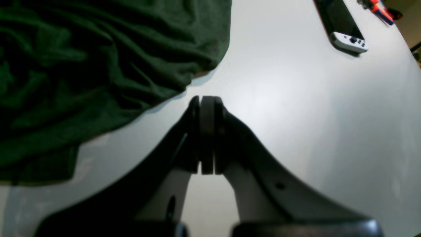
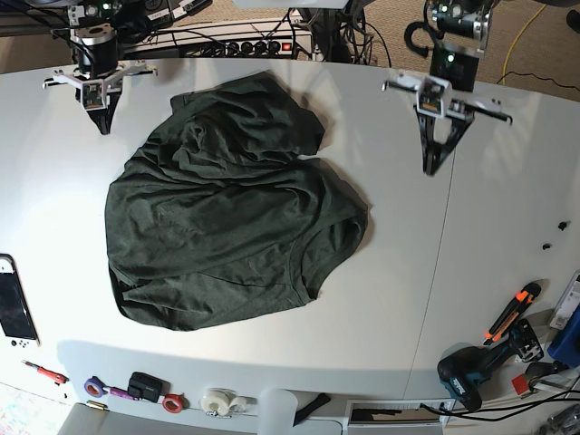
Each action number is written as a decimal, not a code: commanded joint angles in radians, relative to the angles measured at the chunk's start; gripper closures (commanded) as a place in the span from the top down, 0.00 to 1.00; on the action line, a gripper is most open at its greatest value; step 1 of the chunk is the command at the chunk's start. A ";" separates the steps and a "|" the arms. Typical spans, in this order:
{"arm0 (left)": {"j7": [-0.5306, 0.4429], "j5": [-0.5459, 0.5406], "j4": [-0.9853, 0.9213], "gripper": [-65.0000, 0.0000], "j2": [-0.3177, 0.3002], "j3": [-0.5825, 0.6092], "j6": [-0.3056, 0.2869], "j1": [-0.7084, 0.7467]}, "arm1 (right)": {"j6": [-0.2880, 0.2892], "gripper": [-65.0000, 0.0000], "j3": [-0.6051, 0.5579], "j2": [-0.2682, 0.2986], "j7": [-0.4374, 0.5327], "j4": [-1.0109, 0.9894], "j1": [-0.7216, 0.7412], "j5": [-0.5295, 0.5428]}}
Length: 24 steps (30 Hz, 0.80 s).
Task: Layout the t-shirt on the table in an organized manner, then fold the t-shirt properly
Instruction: 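Move both grippers from rest toward the crumpled green t-shirt, then grasp the green t-shirt's edge with the left gripper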
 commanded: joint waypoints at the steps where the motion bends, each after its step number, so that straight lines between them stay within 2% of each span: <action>1: 0.002 0.012 0.016 0.04 -0.001 -0.003 0.014 -0.014 | -0.009 0.00 0.008 0.004 0.023 0.018 -0.001 0.006; 2: 0.039 0.014 0.016 0.04 0.005 -0.003 0.002 -0.029 | -0.009 0.00 0.008 0.000 0.023 0.018 0.003 0.006; 3: 0.085 0.013 0.015 0.04 0.010 -0.003 -0.074 -0.047 | -0.007 0.00 0.008 -0.003 0.023 0.018 0.004 0.006; 6: 0.174 -0.010 0.015 0.03 0.012 -0.003 -0.405 -0.108 | -0.003 0.00 0.008 -0.006 0.023 0.018 0.014 0.006; 8: 0.196 -0.029 0.015 0.03 0.012 -0.003 -0.635 -0.155 | 0.000 0.00 0.008 -0.007 0.024 0.018 0.021 0.006; 10: 0.197 -0.061 0.015 0.03 0.012 -0.003 -0.836 -0.203 | 0.000 0.00 0.008 -0.007 0.023 0.018 0.030 0.006; 12: 0.197 -0.096 0.015 0.03 0.012 -0.003 -1.007 -0.251 | 0.001 0.00 0.008 -0.007 0.023 0.018 0.037 0.006; 13: 0.196 -0.114 0.015 0.03 0.012 -0.003 -1.071 -0.274 | 0.003 0.00 0.008 -0.009 0.023 0.018 0.040 0.006; 14: 0.191 -0.126 0.015 0.03 0.012 -0.003 -1.109 -0.293 | 0.003 0.00 0.008 -0.013 0.023 0.018 0.046 0.006; 15: 0.171 -0.124 0.015 0.03 0.012 -0.003 -1.110 -0.311 | 0.003 0.00 0.008 -0.020 0.022 0.018 0.051 0.006; 16: 0.138 -0.118 0.015 0.03 0.012 -0.003 -1.073 -0.325 | 0.003 0.00 0.008 -0.026 0.023 0.018 0.058 0.006; 18: 0.081 -0.077 0.015 0.03 0.015 -0.003 -0.904 -0.333 | 0.003 0.00 0.008 -0.044 0.022 0.018 0.072 0.006; 19: 0.074 -0.063 0.015 0.03 0.016 -0.003 -0.806 -0.333 | 0.003 0.00 0.008 -0.056 0.023 0.018 0.080 0.006; 21: 0.103 -0.060 0.015 0.03 0.021 -0.003 -0.671 -0.333 | 0.003 0.00 0.008 -0.079 0.021 0.018 0.095 0.006; 22: 0.141 -0.061 0.015 0.03 0.024 -0.003 -0.637 -0.334 | 0.003 0.00 0.008 -0.089 0.021 0.018 0.103 0.006; 24: 0.229 -0.066 0.014 0.03 0.029 -0.003 -0.615 -0.340 | 0.014 0.00 0.008 -0.102 0.021 0.018 0.116 0.006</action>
